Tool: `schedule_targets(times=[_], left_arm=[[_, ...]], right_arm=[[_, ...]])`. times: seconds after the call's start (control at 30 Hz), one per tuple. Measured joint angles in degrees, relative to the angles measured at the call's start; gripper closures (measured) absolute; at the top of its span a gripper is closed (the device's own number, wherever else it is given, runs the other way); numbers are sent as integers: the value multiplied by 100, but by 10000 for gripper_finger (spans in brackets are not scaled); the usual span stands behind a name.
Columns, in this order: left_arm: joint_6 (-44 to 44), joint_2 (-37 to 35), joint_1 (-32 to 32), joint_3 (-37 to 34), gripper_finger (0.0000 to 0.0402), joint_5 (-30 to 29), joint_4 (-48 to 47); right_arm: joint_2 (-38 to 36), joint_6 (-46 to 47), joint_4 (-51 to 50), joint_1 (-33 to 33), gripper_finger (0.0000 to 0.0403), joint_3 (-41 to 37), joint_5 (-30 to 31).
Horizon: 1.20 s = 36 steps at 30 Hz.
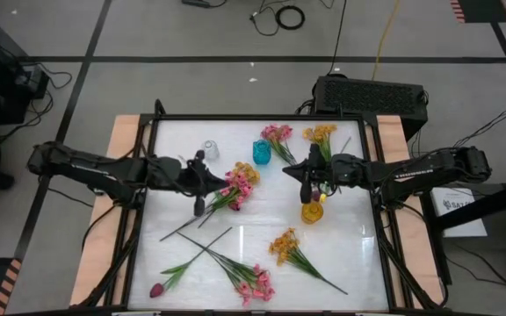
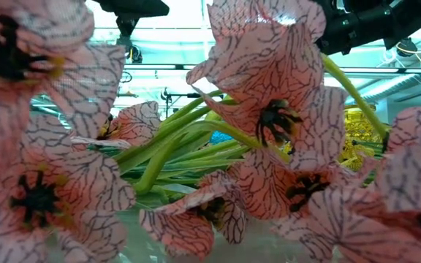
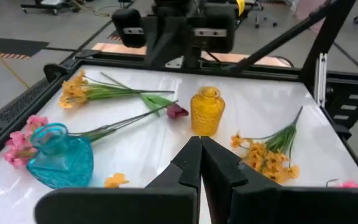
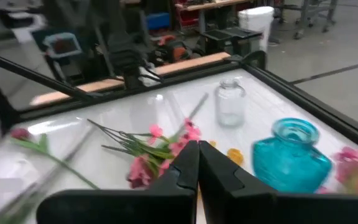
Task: Sort flowers into vase by color
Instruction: Put the top pink flowers into the blue vase
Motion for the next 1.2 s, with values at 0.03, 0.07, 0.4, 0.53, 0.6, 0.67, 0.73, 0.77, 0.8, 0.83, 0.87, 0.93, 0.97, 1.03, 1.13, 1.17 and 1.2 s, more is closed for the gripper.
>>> schedule_targets(times=[0.03,0.07,0.4,0.53,0.6,0.67,0.73,0.77,0.8,0.83,0.87,0.93,0.97,1.03,1.13,1.17,1.2], left_arm=[[-2,29,-58,0,390,-36,-4],[-7,51,-109,0,390,-54,-6],[-204,50,-579,0,389,-94,620],[-184,50,-657,0,389,-135,207],[-299,50,-657,0,389,-237,-83],[-469,50,-655,0,389,-298,-348],[-550,50,-655,0,389,-399,-554],[-614,50,-655,0,389,-436,-657],[-648,50,-655,0,389,-446,-733],[-668,50,-655,0,389,-453,-766],[-691,50,-655,0,389,-458,-781],[-768,50,-655,2,389,-458,-787],[-798,50,-655,0,389,-460,-785],[-802,50,-655,0,389,-460,-789],[-806,50,-655,0,389,-464,-795],[-806,51,-655,1,389,-479,-798],[-806,50,-655,1,389,-498,-797]], right_arm=[[0,-23,-85,0,403,0,103],[0,-28,-175,0,403,0,221],[0,621,-989,-4,403,119,796],[7,885,-2486,-55,397,811,1107],[93,1081,-3281,-63,390,1112,1284],[167,1265,-3833,-63,382,1234,1398],[252,1432,-4016,-78,372,1251,1453],[315,1452,-4024,-122,367,1256,1443],[399,1440,-4074,-179,362,1257,1405],[490,1427,-4134,-253,356,1256,1353],[585,1426,-4141,-364,351,1252,1227],[756,1383,-4118,-632,339,1252,762],[848,1296,-4096,-785,334,1252,514],[1041,1071,-3976,-1083,324,1252,207],[1296,944,-3841,-1539,310,1250,-104],[1384,931,-3769,-1685,305,1252,-260],[1484,926,-3771,-1810,299,1252,-349]])
